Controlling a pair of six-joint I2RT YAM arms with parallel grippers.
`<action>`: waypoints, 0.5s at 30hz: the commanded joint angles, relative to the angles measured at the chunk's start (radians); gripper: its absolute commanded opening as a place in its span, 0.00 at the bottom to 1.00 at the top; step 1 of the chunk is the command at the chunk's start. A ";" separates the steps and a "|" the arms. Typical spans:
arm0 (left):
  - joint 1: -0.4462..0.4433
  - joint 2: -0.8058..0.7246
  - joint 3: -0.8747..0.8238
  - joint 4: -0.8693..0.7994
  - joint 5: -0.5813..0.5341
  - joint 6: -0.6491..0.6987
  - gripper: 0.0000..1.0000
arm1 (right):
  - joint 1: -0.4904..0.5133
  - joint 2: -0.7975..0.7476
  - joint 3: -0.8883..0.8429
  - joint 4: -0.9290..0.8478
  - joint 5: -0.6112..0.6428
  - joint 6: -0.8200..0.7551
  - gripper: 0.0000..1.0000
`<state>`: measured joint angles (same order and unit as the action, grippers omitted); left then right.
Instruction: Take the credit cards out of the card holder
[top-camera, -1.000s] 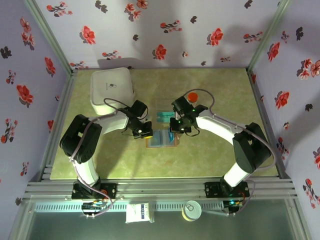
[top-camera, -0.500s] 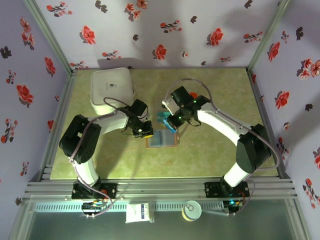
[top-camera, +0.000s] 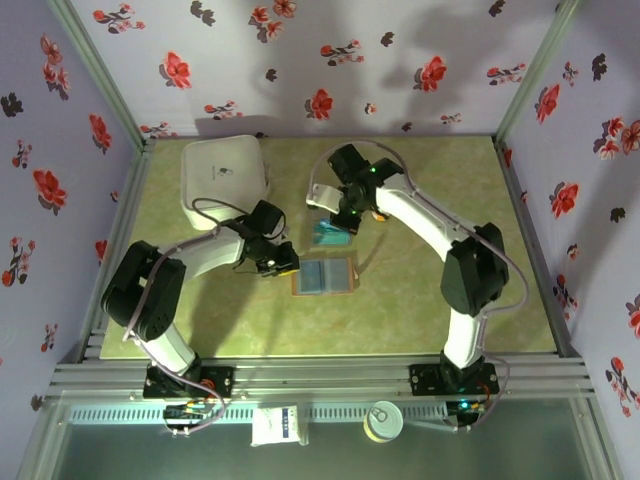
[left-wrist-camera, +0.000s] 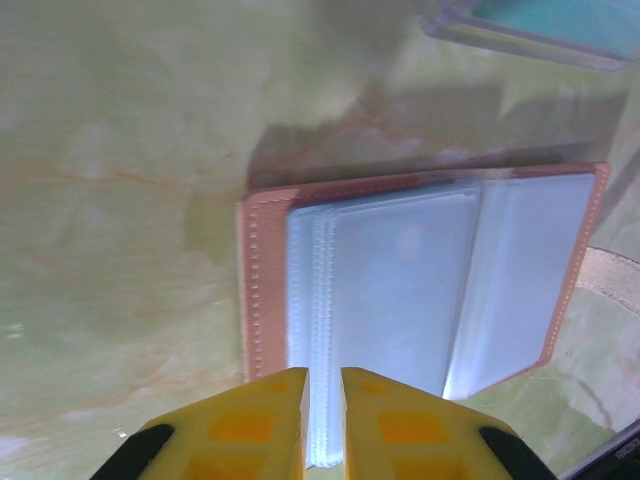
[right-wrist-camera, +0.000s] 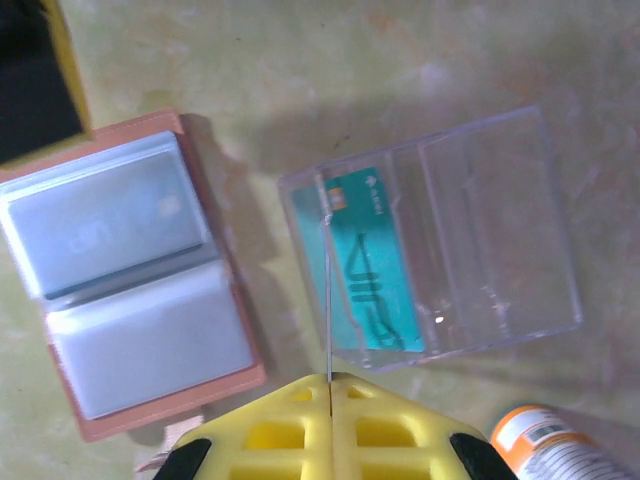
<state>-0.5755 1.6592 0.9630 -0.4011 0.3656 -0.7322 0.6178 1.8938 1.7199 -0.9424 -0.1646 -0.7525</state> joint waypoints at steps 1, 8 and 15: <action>0.020 -0.042 -0.025 0.008 -0.018 -0.017 0.16 | -0.021 0.069 0.125 -0.114 -0.030 -0.093 0.00; 0.050 -0.055 -0.045 0.007 -0.014 -0.009 0.16 | -0.056 0.243 0.363 -0.243 -0.080 -0.143 0.00; 0.070 -0.048 -0.044 0.001 -0.008 0.000 0.16 | -0.076 0.377 0.544 -0.336 -0.108 -0.179 0.00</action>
<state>-0.5163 1.6260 0.9272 -0.3969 0.3588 -0.7338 0.5510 2.2379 2.2047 -1.1870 -0.2390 -0.8906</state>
